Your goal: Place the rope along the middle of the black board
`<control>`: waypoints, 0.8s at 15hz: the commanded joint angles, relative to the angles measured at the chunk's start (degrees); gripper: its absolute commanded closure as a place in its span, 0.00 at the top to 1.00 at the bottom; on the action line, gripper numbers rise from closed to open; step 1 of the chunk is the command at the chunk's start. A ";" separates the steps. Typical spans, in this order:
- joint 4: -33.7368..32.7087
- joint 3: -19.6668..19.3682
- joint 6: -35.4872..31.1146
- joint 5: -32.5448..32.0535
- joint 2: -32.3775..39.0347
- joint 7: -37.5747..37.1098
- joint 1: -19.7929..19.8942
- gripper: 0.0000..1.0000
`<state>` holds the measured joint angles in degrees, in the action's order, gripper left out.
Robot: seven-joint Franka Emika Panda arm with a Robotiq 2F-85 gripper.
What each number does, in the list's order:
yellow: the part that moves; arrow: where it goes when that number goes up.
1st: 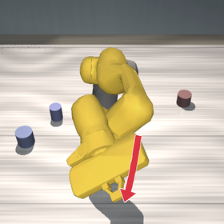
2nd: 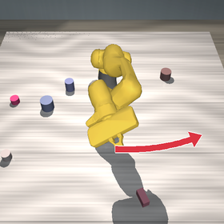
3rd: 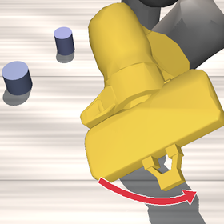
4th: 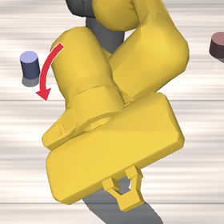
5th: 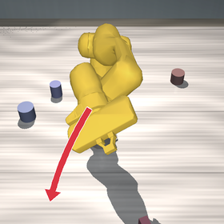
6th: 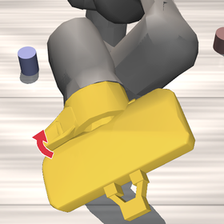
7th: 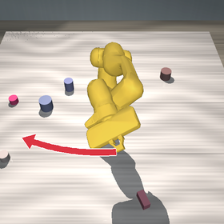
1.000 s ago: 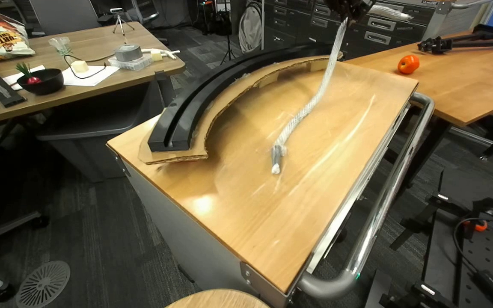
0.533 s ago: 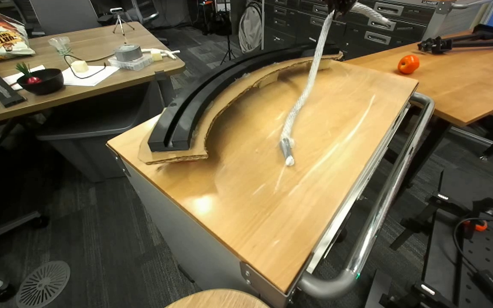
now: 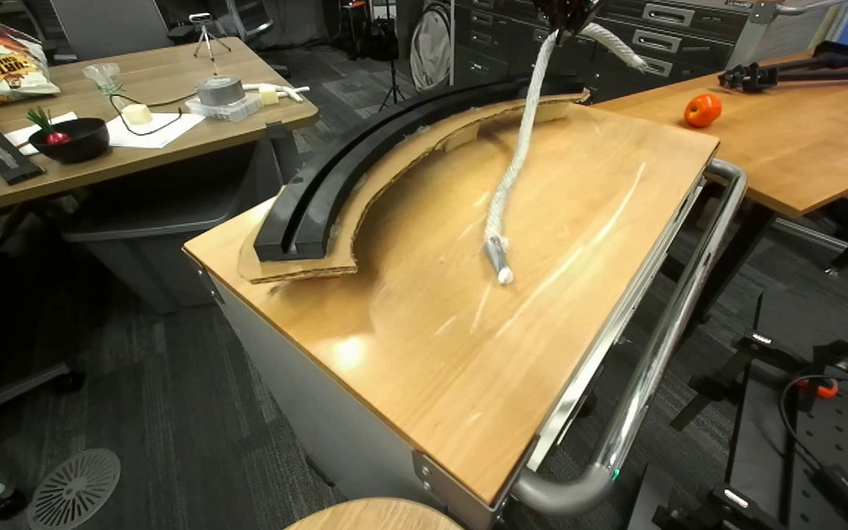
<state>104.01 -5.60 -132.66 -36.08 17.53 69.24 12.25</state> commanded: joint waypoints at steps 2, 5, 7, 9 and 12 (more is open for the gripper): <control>-4.33 0.85 -0.13 4.02 3.58 3.57 -1.32 0.04; -5.75 1.67 -0.92 4.71 5.32 8.24 -1.51 0.04; -7.21 2.01 -0.83 5.45 6.61 11.32 -1.58 0.04; -8.48 2.06 -0.56 6.08 7.59 13.96 -1.66 0.04; -9.92 2.20 0.03 8.07 8.62 17.50 -1.54 0.04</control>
<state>97.62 -3.65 -133.23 -30.84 24.37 81.91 10.53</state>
